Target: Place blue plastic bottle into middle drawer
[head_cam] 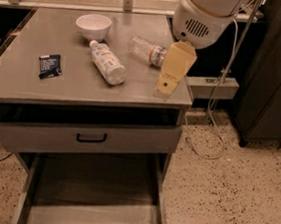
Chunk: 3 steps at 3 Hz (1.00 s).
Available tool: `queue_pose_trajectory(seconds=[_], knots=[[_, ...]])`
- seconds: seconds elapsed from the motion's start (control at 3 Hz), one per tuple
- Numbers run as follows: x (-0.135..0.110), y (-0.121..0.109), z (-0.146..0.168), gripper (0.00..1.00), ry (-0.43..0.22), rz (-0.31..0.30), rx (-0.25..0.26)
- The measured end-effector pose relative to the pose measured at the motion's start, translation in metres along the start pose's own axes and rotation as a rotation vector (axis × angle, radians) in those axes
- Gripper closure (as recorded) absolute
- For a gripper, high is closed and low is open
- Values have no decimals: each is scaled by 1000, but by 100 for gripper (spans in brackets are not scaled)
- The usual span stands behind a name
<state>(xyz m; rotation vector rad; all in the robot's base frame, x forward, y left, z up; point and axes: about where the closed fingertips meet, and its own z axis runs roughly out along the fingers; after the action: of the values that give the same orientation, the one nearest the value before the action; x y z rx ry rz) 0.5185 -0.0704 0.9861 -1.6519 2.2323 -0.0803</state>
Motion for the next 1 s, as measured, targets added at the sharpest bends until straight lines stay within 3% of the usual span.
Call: queue_pose_trajectory(seconds=[0.33, 0.67, 1.0], knots=[[-5, 0, -2, 0, -9, -4, 7], [-17, 2, 14, 0, -41, 11, -26], [-47, -5, 45, 0, -55, 47, -71]])
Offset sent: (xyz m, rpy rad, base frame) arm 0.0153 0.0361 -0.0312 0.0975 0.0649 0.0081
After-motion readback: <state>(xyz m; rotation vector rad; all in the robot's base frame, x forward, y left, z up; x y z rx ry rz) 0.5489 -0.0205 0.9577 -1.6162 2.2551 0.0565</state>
